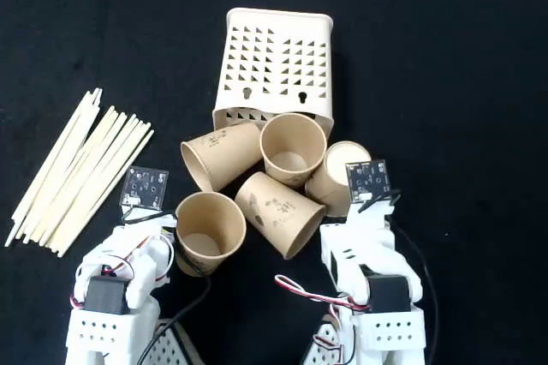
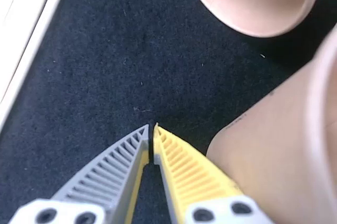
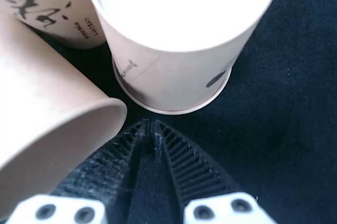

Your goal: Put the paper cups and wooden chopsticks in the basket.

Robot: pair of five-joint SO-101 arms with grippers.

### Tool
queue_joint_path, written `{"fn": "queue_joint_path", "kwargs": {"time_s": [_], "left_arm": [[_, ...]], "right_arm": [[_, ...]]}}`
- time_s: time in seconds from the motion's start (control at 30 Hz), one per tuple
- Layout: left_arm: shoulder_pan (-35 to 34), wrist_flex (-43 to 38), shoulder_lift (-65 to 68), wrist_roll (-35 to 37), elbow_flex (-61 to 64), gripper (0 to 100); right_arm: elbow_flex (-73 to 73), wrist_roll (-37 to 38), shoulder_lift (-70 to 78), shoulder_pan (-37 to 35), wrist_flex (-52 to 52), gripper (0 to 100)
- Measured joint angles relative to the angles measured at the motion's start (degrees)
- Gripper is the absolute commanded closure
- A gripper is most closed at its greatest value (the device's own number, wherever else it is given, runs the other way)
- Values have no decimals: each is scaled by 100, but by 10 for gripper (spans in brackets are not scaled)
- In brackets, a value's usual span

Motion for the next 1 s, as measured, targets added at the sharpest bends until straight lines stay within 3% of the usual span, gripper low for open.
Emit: {"fn": "queue_joint_path", "kwargs": {"time_s": [0.63, 0.8, 0.9, 1.0], "left_arm": [[-18, 0, 0, 0, -123, 970], [-765, -167, 0, -536, -1081, 970], [-1336, -580, -26, -1116, -1732, 970], [-1477, -1055, -26, -1257, -2154, 970]], "right_arm": [[0, 0, 0, 0, 0, 985], [0, 0, 0, 0, 0, 985], [0, 0, 0, 0, 0, 985], [0, 0, 0, 0, 0, 985]]}}
